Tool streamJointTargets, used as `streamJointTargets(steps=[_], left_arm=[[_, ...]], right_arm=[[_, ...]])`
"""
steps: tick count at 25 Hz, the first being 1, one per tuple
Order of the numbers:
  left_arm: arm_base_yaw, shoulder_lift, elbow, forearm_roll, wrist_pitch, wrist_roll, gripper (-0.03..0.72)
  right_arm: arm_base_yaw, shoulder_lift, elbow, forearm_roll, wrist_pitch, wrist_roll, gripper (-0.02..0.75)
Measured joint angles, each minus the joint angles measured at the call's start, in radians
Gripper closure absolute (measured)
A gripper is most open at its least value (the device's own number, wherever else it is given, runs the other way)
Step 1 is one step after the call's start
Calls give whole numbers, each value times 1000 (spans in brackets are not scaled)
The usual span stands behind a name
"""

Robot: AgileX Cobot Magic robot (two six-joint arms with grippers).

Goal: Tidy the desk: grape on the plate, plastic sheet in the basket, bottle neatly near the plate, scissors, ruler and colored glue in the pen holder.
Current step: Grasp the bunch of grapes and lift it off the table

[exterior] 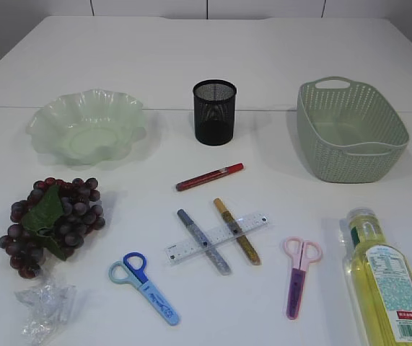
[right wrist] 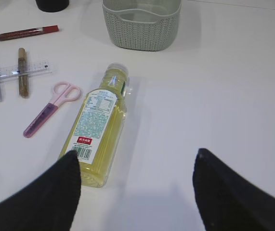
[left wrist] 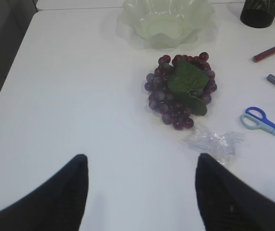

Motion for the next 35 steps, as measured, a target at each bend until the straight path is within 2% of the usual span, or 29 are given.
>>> streamJointTargets(steps=[35], left_arm=[[0, 0, 0, 0, 0, 0, 215]], right_arm=[[0, 0, 0, 0, 0, 5, 176]])
